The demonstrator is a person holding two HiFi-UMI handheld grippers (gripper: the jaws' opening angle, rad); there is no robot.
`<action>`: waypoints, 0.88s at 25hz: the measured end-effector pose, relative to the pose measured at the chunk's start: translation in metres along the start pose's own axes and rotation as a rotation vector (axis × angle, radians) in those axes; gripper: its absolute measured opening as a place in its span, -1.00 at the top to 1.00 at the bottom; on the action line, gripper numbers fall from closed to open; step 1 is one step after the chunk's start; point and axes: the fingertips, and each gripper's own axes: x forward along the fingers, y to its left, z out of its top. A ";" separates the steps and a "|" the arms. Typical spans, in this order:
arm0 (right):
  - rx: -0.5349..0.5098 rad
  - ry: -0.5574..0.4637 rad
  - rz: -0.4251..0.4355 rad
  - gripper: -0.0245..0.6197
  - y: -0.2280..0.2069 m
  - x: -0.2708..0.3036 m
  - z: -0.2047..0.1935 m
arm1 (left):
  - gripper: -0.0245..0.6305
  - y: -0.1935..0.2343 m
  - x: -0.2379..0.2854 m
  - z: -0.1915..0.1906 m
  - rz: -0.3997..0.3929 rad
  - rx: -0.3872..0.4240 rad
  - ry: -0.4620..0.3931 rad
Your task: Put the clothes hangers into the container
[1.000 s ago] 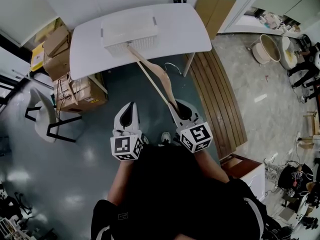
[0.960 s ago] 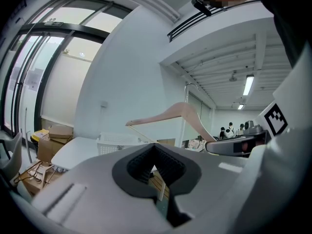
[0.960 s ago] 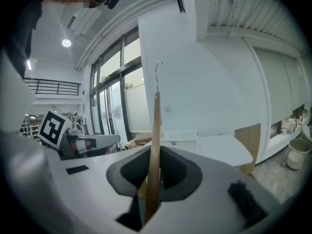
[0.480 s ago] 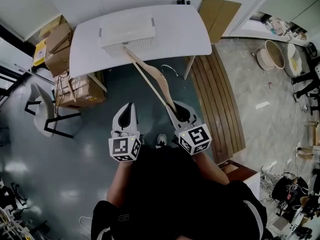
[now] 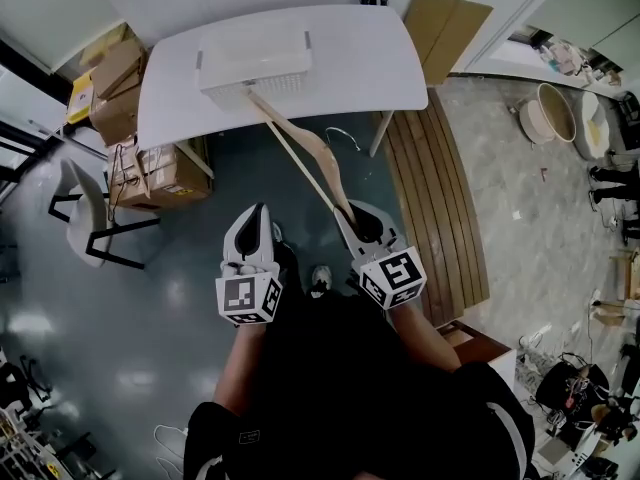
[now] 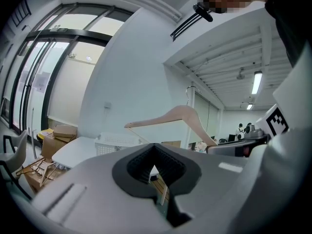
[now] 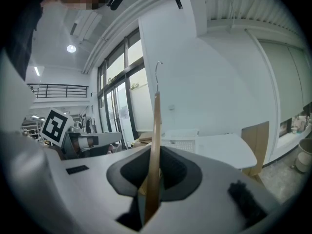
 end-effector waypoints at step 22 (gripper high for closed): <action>0.004 0.008 -0.027 0.74 -0.046 0.137 0.036 | 0.92 0.087 0.127 0.021 -0.089 -0.002 0.002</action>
